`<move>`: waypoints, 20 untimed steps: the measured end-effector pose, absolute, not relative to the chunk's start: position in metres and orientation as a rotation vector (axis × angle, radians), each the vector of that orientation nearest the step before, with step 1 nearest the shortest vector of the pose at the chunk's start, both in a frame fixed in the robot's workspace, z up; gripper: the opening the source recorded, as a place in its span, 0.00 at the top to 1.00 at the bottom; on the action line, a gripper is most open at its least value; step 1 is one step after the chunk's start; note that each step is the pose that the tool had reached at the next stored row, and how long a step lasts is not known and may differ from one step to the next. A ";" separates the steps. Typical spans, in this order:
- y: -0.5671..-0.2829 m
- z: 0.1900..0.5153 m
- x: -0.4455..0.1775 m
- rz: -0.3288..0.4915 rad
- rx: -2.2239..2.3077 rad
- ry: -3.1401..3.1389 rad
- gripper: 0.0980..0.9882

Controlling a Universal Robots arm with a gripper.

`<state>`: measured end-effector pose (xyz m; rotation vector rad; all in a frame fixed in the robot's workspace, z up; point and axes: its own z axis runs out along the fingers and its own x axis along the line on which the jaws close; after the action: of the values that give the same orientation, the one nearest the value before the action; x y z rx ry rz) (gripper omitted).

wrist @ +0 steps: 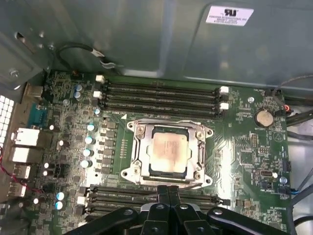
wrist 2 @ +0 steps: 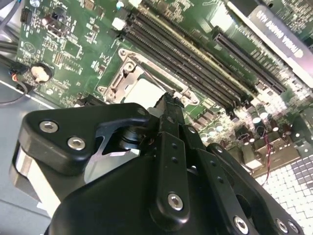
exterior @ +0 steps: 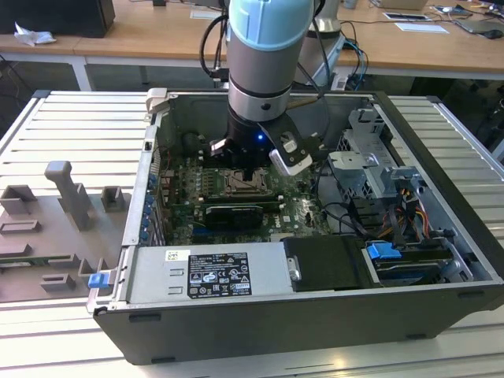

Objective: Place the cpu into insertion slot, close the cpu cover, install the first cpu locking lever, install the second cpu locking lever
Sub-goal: 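Install the second cpu locking lever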

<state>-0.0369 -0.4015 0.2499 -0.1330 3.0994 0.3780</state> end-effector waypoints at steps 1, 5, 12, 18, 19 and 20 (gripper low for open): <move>-0.402 0.249 -0.037 0.378 -0.133 3.099 0.99; -0.403 0.222 -0.060 0.395 -0.133 3.097 0.99; -0.403 0.221 -0.060 0.404 -0.133 3.095 0.99; -0.404 0.219 -0.060 0.418 -0.133 3.093 0.99; -0.404 0.219 -0.060 0.425 -0.133 3.092 0.99; -0.406 0.219 -0.060 0.434 -0.132 3.091 0.99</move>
<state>-0.0605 -0.4055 0.2194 -0.1325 3.0906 0.4339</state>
